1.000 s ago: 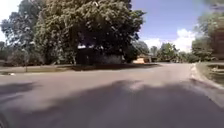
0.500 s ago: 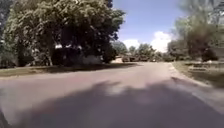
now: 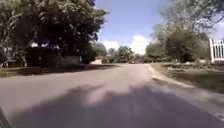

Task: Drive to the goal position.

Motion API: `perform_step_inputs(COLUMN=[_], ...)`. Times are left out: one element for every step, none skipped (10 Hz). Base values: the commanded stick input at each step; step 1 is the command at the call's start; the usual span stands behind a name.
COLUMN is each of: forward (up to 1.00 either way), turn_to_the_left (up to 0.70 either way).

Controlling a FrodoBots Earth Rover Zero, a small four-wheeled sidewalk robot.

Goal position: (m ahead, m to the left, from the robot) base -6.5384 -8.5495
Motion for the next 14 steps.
perform_step_inputs(forward=[0.70,0.70,0.70,0.70,0.70,0.70,0.70,0.70,0.70,0.70,0.70,0.70,0.70,0.70], turn_to_the_left=[0.00,0.00,0.00,0.00,0.00,0.00,0.00,0.00,0.00,0.00,-0.10,-0.35,-0.35,-0.35])
